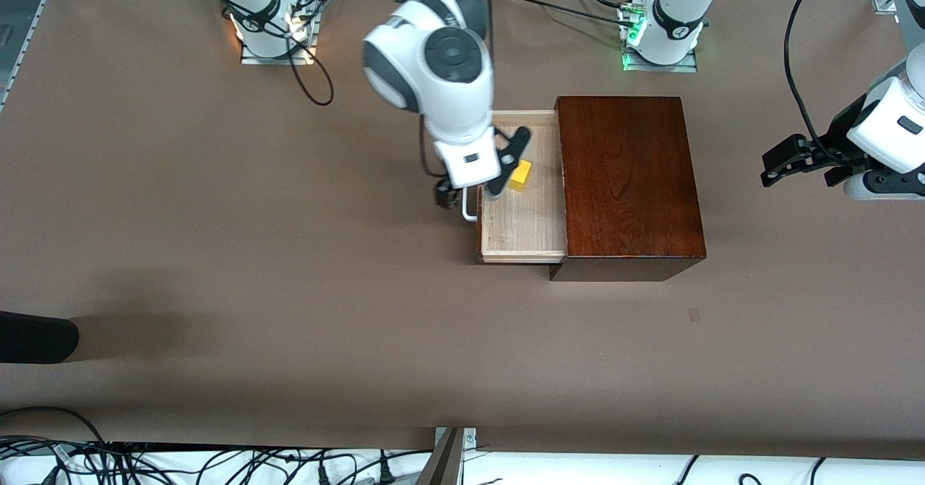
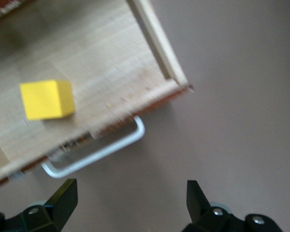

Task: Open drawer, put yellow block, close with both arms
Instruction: 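Lower the cube into the drawer and open the right gripper, then raise the right gripper away while the left gripper reaches the drawer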

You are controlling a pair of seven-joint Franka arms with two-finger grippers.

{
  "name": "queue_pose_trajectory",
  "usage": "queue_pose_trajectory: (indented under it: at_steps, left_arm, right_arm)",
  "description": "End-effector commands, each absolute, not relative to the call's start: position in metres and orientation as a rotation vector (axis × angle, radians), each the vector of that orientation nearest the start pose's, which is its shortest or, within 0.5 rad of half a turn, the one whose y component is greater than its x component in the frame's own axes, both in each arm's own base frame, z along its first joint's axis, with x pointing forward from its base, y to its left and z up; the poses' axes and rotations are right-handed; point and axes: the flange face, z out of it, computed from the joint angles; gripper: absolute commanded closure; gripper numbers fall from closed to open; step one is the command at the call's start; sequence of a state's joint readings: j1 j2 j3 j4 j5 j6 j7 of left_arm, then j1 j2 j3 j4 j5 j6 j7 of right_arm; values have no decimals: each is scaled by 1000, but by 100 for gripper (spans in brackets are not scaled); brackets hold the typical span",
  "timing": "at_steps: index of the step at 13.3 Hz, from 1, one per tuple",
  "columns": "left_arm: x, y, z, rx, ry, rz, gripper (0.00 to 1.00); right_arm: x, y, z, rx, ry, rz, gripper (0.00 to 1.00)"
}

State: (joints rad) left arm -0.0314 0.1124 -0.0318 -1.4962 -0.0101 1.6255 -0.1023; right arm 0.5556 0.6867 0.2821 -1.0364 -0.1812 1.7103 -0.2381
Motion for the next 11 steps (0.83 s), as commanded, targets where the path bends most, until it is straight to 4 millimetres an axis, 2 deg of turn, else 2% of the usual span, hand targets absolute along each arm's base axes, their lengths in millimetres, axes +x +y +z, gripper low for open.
queue_pose_trajectory:
  at_steps: [1,5,6,8,10,11]
  left_arm:
    - [597,-45,605,-3153,-25,-33,0]
    - [592,-90,605,-3158,47,-26,0]
    - [588,-110,605,-3157,86,-23,0]
    - [580,-149,604,-3159,19,-18,0]
    - [567,-205,595,-3155,-73,8,0]
    - [561,-228,588,-3147,-141,27,0]
  right_arm:
    - [575,441,475,-2789,-1446,43,0]
    - [616,348,498,-2913,-1253,103,0]
    - [624,328,495,-2940,-1207,122,0]
    - [639,285,504,-2964,-1084,107,0]
    - [642,241,511,-2971,-966,83,0]
    - [636,225,516,-2984,-935,62,0]
